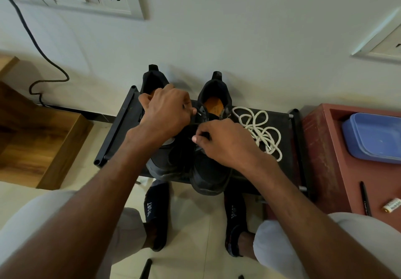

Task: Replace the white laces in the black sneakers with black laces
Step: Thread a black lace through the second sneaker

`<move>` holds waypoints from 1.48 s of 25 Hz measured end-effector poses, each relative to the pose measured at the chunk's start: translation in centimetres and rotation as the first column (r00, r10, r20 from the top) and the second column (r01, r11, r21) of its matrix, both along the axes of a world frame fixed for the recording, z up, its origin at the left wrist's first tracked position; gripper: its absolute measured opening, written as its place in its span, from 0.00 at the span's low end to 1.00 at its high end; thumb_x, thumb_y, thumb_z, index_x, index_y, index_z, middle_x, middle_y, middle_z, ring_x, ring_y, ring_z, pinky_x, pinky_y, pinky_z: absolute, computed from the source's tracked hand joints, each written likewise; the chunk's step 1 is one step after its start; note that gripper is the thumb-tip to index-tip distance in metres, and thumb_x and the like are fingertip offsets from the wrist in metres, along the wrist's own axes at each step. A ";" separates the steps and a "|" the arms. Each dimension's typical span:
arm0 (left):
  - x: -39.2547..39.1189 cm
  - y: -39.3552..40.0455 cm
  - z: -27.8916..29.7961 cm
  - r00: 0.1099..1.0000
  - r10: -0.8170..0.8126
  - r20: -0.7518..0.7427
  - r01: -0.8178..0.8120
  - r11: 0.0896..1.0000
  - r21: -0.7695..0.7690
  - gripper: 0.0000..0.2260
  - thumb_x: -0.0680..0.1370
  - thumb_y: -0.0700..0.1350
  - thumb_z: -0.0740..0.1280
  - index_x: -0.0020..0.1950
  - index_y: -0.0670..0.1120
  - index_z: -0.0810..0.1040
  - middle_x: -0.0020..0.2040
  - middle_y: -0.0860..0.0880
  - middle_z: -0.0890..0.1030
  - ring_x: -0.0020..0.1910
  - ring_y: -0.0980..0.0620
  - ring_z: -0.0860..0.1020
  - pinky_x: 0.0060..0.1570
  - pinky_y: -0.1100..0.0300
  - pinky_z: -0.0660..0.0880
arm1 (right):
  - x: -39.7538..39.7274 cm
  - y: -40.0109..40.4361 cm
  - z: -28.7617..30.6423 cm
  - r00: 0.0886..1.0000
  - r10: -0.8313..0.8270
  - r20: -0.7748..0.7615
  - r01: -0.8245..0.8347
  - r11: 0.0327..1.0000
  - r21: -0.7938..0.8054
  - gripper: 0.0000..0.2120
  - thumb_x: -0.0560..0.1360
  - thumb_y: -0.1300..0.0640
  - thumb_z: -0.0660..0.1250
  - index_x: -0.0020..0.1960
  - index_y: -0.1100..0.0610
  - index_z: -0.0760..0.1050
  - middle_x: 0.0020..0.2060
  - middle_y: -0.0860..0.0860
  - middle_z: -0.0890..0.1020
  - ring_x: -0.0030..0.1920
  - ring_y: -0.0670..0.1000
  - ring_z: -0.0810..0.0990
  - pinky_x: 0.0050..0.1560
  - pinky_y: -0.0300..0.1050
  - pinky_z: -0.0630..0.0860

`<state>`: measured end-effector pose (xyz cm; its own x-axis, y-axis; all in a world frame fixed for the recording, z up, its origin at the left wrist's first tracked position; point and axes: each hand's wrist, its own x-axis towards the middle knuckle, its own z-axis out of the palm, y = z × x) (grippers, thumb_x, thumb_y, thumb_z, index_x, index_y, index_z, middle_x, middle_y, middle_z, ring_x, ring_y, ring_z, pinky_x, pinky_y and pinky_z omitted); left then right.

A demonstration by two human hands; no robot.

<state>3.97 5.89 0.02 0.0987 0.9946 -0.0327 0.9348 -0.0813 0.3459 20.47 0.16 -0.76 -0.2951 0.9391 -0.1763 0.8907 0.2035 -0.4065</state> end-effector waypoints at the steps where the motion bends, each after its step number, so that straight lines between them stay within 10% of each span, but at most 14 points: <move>1: 0.0 0.1 -0.1 1.000 -0.003 0.029 0.003 1.000 0.008 0.07 0.79 0.56 0.71 0.50 0.55 0.82 0.52 0.51 0.74 0.59 0.46 0.75 0.62 0.42 0.62 | 0.0 0.3 0.1 0.999 -0.041 -0.003 0.041 0.999 0.015 0.16 0.82 0.38 0.64 0.48 0.47 0.82 0.37 0.47 0.82 0.38 0.50 0.82 0.35 0.44 0.72; 5: 0.6 0.1 0.3 0.979 -0.025 0.203 0.010 0.997 0.076 0.09 0.79 0.57 0.69 0.56 0.56 0.80 0.54 0.54 0.79 0.58 0.51 0.77 0.61 0.45 0.65 | 0.6 1.1 0.0 0.914 -0.313 -0.258 0.313 0.949 -0.040 0.10 0.74 0.45 0.77 0.39 0.49 0.82 0.32 0.47 0.83 0.35 0.48 0.83 0.37 0.46 0.78; 7: 0.8 0.0 0.9 0.916 -0.025 0.401 -0.007 0.997 0.077 0.08 0.79 0.57 0.69 0.55 0.56 0.80 0.50 0.57 0.82 0.53 0.56 0.80 0.61 0.46 0.71 | 0.8 1.4 1.2 0.665 -0.476 -0.576 0.350 0.880 -0.323 0.05 0.72 0.56 0.78 0.43 0.51 0.82 0.37 0.50 0.87 0.39 0.49 0.85 0.43 0.46 0.79; 10: 1.5 -0.8 2.6 0.643 -0.005 0.766 0.053 0.998 -0.038 0.09 0.84 0.51 0.67 0.59 0.49 0.81 0.48 0.52 0.86 0.50 0.56 0.84 0.54 0.52 0.81 | 1.8 1.8 4.1 0.310 -0.596 -0.741 0.153 0.800 -0.580 0.02 0.78 0.57 0.72 0.50 0.53 0.81 0.38 0.50 0.85 0.41 0.50 0.83 0.46 0.47 0.74; 14: 2.7 -1.8 4.0 0.392 0.029 0.920 0.293 0.943 -0.155 0.18 0.86 0.54 0.61 0.63 0.42 0.80 0.47 0.41 0.86 0.49 0.43 0.86 0.50 0.58 0.81 | 4.4 2.5 6.5 0.076 -0.471 -0.879 0.100 0.880 -0.463 0.02 0.81 0.55 0.67 0.52 0.54 0.76 0.36 0.49 0.77 0.31 0.48 0.71 0.36 0.44 0.71; 16: 2.4 -1.6 3.9 0.446 0.047 0.894 0.279 0.942 -0.189 0.19 0.84 0.56 0.64 0.53 0.41 0.84 0.41 0.41 0.84 0.43 0.45 0.84 0.50 0.57 0.80 | 5.9 2.9 6.6 -0.029 -0.431 -0.902 0.180 0.885 -0.429 0.02 0.81 0.57 0.67 0.53 0.54 0.77 0.37 0.49 0.77 0.29 0.46 0.67 0.33 0.42 0.66; 18: 1.3 -0.9 2.9 0.741 0.008 0.672 0.148 0.973 -0.174 0.18 0.82 0.54 0.69 0.41 0.42 0.84 0.36 0.44 0.83 0.35 0.50 0.80 0.40 0.59 0.76 | 7.1 3.3 6.3 -0.117 -0.411 -0.904 0.280 0.860 -0.427 0.04 0.80 0.59 0.67 0.54 0.54 0.79 0.39 0.49 0.79 0.29 0.46 0.67 0.30 0.41 0.64; 21: -0.3 -0.1 0.7 0.998 -0.046 0.046 0.048 0.998 -0.046 0.14 0.80 0.52 0.72 0.40 0.43 0.82 0.39 0.45 0.79 0.38 0.48 0.76 0.37 0.58 0.71 | 7.6 3.5 5.7 0.109 -0.451 -0.886 0.453 0.815 -0.360 0.09 0.82 0.62 0.65 0.56 0.56 0.83 0.40 0.51 0.83 0.27 0.46 0.69 0.28 0.40 0.63; 25: 0.9 -0.9 2.1 0.892 -0.121 0.435 0.098 0.992 0.075 0.11 0.82 0.53 0.68 0.62 0.50 0.80 0.54 0.53 0.80 0.47 0.56 0.76 0.50 0.59 0.72 | 5.2 2.7 5.1 0.536 -0.376 -0.756 0.214 0.927 -0.309 0.10 0.86 0.61 0.61 0.61 0.57 0.81 0.37 0.54 0.83 0.24 0.48 0.67 0.26 0.40 0.61; 29: 2.4 -1.6 3.7 0.535 -0.111 0.837 0.314 0.947 -0.075 0.15 0.87 0.52 0.60 0.64 0.43 0.79 0.51 0.41 0.86 0.50 0.46 0.85 0.54 0.59 0.80 | 4.4 2.7 5.0 0.553 -0.350 -0.756 0.087 0.927 -0.366 0.07 0.86 0.57 0.64 0.58 0.61 0.74 0.33 0.56 0.80 0.22 0.48 0.65 0.24 0.40 0.59; 34: 0.5 -0.9 3.5 0.838 -0.074 0.540 0.228 0.947 -0.224 0.12 0.82 0.52 0.69 0.46 0.45 0.84 0.29 0.45 0.79 0.26 0.55 0.74 0.34 0.62 0.71 | 5.8 3.0 4.5 0.493 -0.469 -0.733 0.460 0.855 -0.237 0.08 0.81 0.55 0.71 0.51 0.60 0.84 0.30 0.51 0.78 0.25 0.44 0.68 0.26 0.35 0.66; 37: -0.9 -0.8 3.2 0.885 -0.208 0.416 0.391 0.818 -0.422 0.11 0.81 0.54 0.68 0.50 0.49 0.86 0.34 0.46 0.82 0.32 0.56 0.80 0.45 0.55 0.77 | 6.1 3.1 3.7 0.592 -0.470 -0.655 0.469 0.862 -0.193 0.06 0.80 0.53 0.72 0.49 0.55 0.86 0.30 0.48 0.80 0.27 0.42 0.72 0.33 0.36 0.70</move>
<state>3.11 5.07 3.27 0.4846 0.7756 -0.4046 0.7080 -0.0761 0.7021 26.60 3.25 2.91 0.1507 0.9816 -0.1172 0.3571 -0.1646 -0.9195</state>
